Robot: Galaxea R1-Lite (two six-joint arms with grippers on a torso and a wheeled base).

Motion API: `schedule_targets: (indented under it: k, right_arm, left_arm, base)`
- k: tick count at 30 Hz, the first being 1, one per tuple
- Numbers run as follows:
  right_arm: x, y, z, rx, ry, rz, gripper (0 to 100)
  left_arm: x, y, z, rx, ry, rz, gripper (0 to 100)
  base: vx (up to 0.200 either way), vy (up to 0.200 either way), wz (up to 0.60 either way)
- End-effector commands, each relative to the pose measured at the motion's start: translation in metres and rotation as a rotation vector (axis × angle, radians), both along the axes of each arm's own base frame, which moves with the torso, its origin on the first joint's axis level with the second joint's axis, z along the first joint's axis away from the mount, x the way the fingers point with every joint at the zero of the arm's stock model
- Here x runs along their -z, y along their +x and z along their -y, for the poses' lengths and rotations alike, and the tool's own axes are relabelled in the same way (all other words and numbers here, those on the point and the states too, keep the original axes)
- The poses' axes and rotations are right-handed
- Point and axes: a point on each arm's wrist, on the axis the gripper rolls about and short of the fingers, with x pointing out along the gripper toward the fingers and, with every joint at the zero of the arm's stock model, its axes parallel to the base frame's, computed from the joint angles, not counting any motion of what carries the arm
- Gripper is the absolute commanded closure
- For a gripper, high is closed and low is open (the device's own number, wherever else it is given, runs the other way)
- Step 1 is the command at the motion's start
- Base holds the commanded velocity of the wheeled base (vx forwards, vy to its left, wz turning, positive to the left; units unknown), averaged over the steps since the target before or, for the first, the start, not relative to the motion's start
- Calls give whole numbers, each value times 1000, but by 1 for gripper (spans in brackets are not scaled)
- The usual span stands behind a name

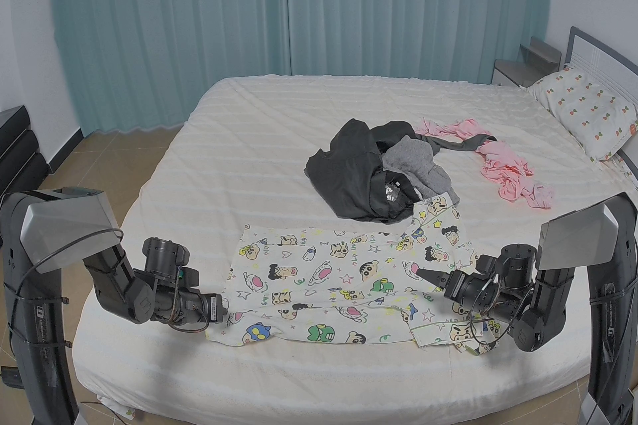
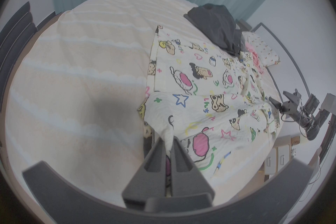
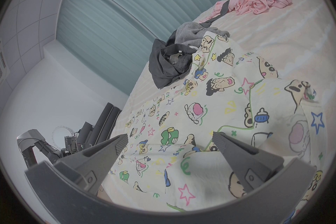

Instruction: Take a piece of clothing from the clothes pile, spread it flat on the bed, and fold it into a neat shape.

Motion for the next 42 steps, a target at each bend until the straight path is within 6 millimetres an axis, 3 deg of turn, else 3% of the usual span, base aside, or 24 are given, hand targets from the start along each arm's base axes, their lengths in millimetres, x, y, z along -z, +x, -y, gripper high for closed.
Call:
schedule_targets:
  k: [1, 8, 10, 14, 20, 23, 26, 29, 32, 37, 42]
  right_arm:
    - [1, 0, 0, -1, 0, 6, 0]
    - [0, 2, 2, 7, 2, 8, 0]
    - [-34, 1, 15, 38, 11, 90, 0]
    - [-50, -4, 27, 55, -29, 98, 0]
    - [-66, -23, 44, 68, -107, -32, 0]
    - [-63, -39, 47, 60, -119, -104, 0]
    - [-61, -43, 52, 69, -130, -119, 0]
    - [-49, -53, 63, 56, -171, -174, 0]
    - [-44, -61, 61, 6, -148, -216, 0]
    - [-34, -62, 57, -34, -135, -254, 0]
    - [-16, -50, 46, -73, -141, -279, 0]
  left_arm:
    - [-19, -2, 0, 18, 9, 29, 100]
    - [-17, -2, 0, 43, 26, 20, 100]
    - [-15, 3, 0, 40, 24, 27, 100]
    - [-11, 5, 1, 42, 23, 25, 100]
    - [-10, 7, 3, 45, 25, 30, 100]
    - [-11, 6, 3, 45, 25, 31, 100]
    - [-11, 7, 3, 45, 25, 33, 100]
    - [-12, 8, 3, 45, 24, 38, 100]
    - [-13, 10, 5, 48, 23, 45, 100]
    - [-13, 11, 5, 48, 23, 48, 100]
    - [-13, 11, 5, 48, 23, 50, 100]
  base:
    - [0, 0, 0]
    - [0, 0, 0]
    - [0, 0, 0]
    - [0, 0, 0]
    - [0, 0, 0]
    - [0, 0, 0]
    - [0, 0, 0]
    - [0, 0, 0]
    - [0, 0, 0]
    - [0, 0, 0]
    - [0, 0, 0]
